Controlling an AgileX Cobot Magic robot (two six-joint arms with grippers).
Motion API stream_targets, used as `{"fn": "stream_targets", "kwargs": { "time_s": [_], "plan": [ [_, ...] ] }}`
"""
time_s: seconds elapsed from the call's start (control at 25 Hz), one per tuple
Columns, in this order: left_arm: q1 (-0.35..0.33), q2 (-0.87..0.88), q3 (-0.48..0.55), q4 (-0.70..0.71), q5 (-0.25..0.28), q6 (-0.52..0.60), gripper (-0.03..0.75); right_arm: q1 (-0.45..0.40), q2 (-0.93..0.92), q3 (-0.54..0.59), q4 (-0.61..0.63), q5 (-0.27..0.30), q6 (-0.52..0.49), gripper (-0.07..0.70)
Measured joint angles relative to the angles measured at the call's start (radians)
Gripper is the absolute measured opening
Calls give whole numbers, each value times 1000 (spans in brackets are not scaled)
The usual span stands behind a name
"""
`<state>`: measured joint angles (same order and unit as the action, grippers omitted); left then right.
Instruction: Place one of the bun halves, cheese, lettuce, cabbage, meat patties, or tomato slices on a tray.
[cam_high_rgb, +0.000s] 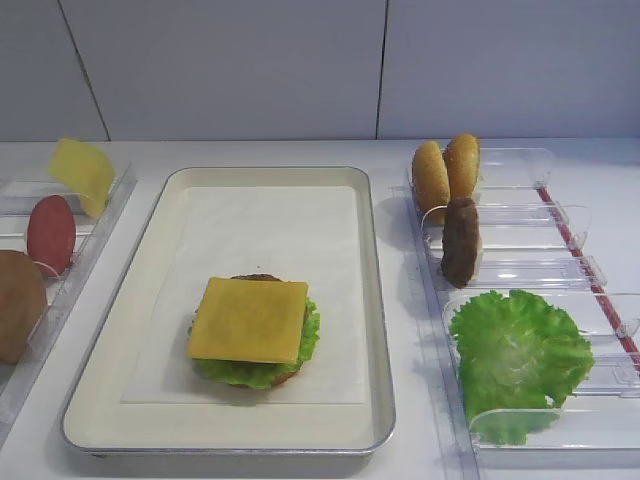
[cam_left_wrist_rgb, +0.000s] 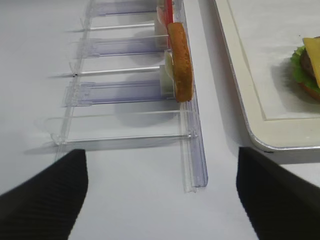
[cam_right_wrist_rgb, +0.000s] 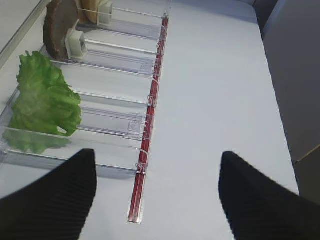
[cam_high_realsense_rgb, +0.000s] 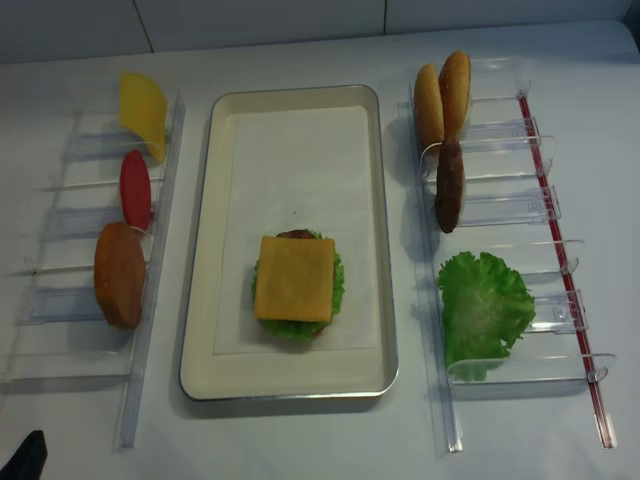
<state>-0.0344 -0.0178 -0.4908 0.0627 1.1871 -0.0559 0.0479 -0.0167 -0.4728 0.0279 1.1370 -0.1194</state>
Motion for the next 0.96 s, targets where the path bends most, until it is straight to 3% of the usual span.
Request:
{"fn": "stream_targets", "kwargs": {
  "time_s": [0.96],
  "plan": [
    [0,0,0,0,0,0,582,0,0,0,0,0,2,522]
  ]
}}
